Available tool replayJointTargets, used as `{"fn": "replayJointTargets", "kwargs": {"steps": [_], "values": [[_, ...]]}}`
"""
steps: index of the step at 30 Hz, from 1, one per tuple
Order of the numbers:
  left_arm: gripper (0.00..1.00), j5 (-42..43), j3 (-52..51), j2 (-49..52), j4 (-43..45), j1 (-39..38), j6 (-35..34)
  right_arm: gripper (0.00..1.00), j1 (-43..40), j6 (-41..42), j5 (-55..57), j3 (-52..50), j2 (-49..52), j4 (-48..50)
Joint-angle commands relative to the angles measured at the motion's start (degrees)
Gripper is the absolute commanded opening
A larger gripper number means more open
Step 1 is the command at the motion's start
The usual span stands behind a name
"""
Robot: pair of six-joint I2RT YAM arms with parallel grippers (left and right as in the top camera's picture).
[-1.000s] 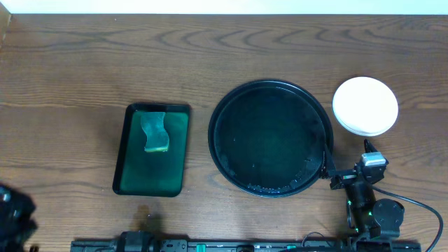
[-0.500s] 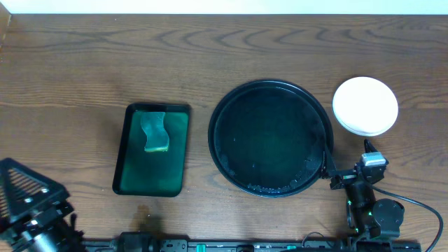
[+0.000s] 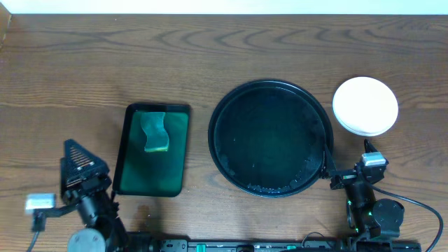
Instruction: Clean dirty plates on tray and stack at the side
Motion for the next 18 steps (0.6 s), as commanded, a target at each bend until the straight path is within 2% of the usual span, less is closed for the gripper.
{"fn": "replayJointTargets", "kwargs": {"steps": [1, 14, 18], "values": [[0.88, 0.9, -3.3, -2.1, 0.4, 0.3, -3.2, 0.99, 0.3, 0.2, 0.5, -0.1, -0.3, -0.3], [0.88, 1.1, -15.0, -2.3, 0.2, 0.3, -2.5, 0.99, 0.3, 0.2, 0.5, -0.1, -0.3, -0.3], [0.88, 2.5, -18.8, -2.3, 0.2, 0.2, -0.3, 0.99, 0.3, 0.2, 0.5, -0.1, -0.3, -0.2]]}}
